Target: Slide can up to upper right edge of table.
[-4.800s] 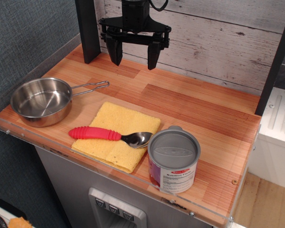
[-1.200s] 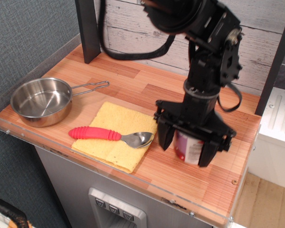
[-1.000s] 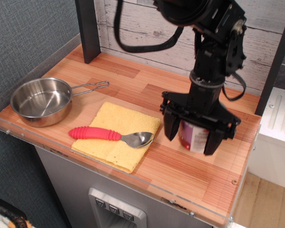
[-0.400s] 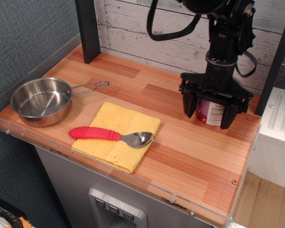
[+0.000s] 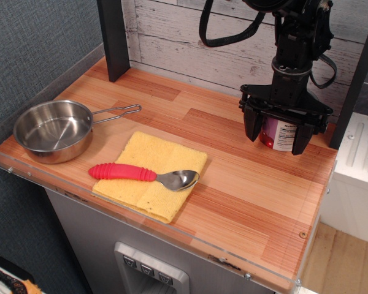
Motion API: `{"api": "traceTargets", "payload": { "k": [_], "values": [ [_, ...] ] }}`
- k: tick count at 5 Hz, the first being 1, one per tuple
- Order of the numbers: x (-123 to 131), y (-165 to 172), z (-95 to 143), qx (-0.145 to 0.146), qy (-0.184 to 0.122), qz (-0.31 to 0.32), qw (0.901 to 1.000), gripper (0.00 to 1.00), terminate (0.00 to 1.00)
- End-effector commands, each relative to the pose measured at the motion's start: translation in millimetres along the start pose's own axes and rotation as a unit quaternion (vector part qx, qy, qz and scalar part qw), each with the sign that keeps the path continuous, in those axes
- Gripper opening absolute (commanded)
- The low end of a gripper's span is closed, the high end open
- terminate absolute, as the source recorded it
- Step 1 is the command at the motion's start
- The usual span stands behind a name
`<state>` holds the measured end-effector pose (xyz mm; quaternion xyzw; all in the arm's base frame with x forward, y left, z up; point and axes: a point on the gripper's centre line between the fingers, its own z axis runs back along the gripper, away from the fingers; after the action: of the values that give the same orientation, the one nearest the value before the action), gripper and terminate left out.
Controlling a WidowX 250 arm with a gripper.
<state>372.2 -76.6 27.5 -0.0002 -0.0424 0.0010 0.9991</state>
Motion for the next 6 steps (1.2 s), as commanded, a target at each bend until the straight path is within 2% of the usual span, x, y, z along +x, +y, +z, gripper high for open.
{"api": "traceTargets", "payload": {
  "k": [1,2,3,4,6],
  "values": [
    [0.3,18.4,30.0,0.007,-0.023,0.019,0.9995,1.00,0.00],
    [-2.5,29.3,41.7,0.017,-0.026,0.033,0.9990,1.00,0.00],
    [-8.4,46.4,60.8,0.023,-0.017,0.039,0.9988,1.00,0.00],
    [-8.2,74.5,79.8,0.034,-0.028,0.080,0.9958,1.00,0.00],
    [-6.8,142.8,96.4,0.051,-0.052,0.173,0.9823,1.00,0.00]
  ]
}}
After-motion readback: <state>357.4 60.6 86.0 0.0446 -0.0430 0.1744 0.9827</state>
